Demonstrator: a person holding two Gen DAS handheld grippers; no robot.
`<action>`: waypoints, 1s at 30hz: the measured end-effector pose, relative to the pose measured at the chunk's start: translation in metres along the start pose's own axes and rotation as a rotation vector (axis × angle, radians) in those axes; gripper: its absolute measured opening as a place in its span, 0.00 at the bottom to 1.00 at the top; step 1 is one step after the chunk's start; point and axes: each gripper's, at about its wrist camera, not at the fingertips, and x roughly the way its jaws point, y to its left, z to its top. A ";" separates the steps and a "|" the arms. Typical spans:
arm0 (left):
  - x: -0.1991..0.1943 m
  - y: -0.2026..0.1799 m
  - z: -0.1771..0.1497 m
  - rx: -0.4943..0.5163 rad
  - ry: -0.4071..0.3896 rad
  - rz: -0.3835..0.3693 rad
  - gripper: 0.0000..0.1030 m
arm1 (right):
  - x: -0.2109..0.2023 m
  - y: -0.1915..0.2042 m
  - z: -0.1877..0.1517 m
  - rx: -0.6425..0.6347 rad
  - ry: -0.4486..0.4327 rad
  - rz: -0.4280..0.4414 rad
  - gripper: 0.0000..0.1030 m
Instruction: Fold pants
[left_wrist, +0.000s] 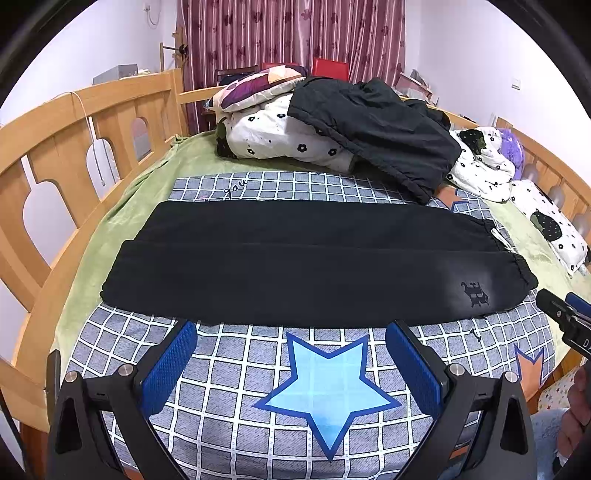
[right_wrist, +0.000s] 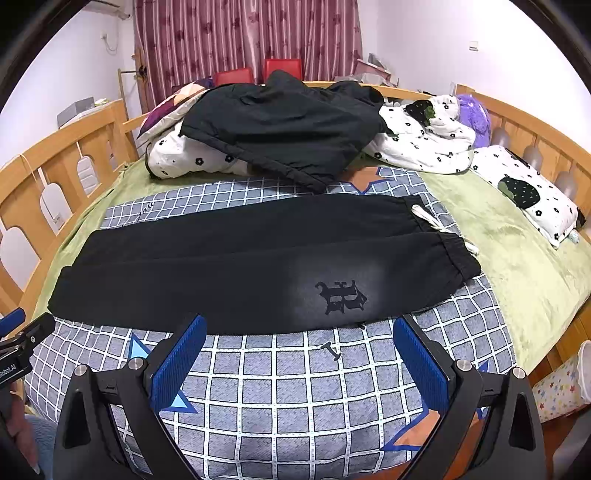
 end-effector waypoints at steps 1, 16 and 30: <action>0.000 0.001 0.000 0.000 0.000 0.000 0.99 | 0.000 0.000 0.000 0.001 0.001 -0.002 0.97; -0.001 0.001 0.000 0.000 -0.002 0.001 0.99 | 0.000 -0.001 0.000 -0.004 -0.002 -0.005 0.97; 0.000 0.007 0.000 0.000 -0.007 -0.003 0.99 | -0.002 -0.002 -0.001 -0.003 -0.004 -0.007 0.97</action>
